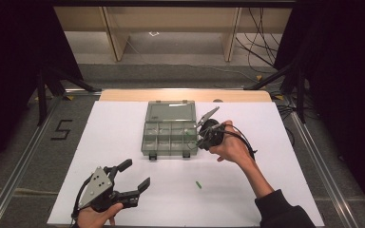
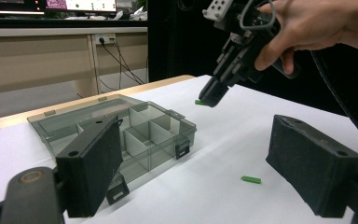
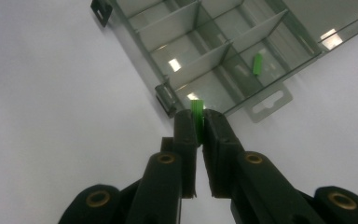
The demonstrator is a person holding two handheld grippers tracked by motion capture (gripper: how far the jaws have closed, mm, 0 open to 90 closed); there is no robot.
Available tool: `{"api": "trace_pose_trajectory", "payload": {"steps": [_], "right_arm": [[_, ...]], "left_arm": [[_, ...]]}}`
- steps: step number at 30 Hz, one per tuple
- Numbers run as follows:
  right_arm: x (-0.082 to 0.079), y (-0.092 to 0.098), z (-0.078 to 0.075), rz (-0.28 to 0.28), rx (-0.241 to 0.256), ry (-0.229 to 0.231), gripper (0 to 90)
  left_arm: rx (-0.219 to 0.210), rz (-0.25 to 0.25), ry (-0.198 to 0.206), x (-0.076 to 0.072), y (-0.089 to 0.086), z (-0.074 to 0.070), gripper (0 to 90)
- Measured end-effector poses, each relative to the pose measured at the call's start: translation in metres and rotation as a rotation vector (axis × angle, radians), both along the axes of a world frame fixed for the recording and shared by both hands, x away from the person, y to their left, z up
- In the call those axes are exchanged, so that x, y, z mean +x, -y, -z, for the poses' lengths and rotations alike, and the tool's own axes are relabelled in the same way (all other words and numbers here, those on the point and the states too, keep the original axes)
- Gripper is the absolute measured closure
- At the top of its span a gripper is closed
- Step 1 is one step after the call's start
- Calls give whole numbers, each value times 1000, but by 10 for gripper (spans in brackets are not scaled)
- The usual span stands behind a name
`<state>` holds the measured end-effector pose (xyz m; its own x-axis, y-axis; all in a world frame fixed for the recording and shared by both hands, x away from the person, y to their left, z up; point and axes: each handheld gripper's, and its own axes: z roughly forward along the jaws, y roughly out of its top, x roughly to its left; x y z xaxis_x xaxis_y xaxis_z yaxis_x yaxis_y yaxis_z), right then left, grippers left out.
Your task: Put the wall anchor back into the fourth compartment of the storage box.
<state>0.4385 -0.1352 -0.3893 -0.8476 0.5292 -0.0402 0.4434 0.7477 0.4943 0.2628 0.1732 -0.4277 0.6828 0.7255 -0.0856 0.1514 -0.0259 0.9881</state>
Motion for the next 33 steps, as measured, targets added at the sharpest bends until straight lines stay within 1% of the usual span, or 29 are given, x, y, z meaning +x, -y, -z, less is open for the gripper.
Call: {"api": "trace_pose_trajectory", "payload": {"steps": [1, 3, 4, 6, 9, 11, 13, 14, 15, 18, 21, 22, 24, 28, 29, 33], "right_arm": [[3, 0, -1, 5, -1, 8, 842], [7, -1, -3, 13, 4, 3, 842], [9, -1, -3, 14, 1, 7, 843], [13, -2, -5, 17, 1, 20, 843], [21, -4, -8, 24, 5, 26, 843], [25, -6, -7, 31, -1, 33, 843], [29, -8, -6, 43, -4, 21, 843], [31, -9, -5, 38, -4, 20, 842], [33, -10, -5, 43, -8, 25, 842], [39, -13, -5, 49, -14, 23, 843], [44, -16, -5, 52, -23, 31, 843], [45, -16, -5, 50, -30, 39, 843], [48, -18, -5, 56, -24, 46, 843], [57, -20, -3, 61, -34, 51, 843], [58, -21, -2, 69, -34, 47, 842], [65, -25, 2, 59, -53, 49, 842]], "left_arm": [[-5, 4, 4, 0, 0, 0, 170], [-5, 3, 4, 0, 0, 0, 170], [5, -2, -4, 0, 0, 0, 170], [5, -2, -3, 0, 0, 0, 170], [2, -1, -2, 0, 0, 0, 170], [3, -2, -3, 0, 0, 0, 170], [2, -1, -3, 0, 0, 0, 170], [1, -1, -3, 0, 0, 0, 170], [2, -1, -4, 0, -1, 0, 170], [1, -2, -4, 0, -1, 0, 170], [4, 3, 1, 0, -1, 0, 170], [-1, -2, -5, 0, -1, 0, 170], [0, -1, -4, 0, -1, 0, 170], [0, 2, -2, 0, -1, 0, 170], [-5, -3, -8, -1, 0, 0, 170], [-5, -2, -7, 0, -1, 0, 170]]}}
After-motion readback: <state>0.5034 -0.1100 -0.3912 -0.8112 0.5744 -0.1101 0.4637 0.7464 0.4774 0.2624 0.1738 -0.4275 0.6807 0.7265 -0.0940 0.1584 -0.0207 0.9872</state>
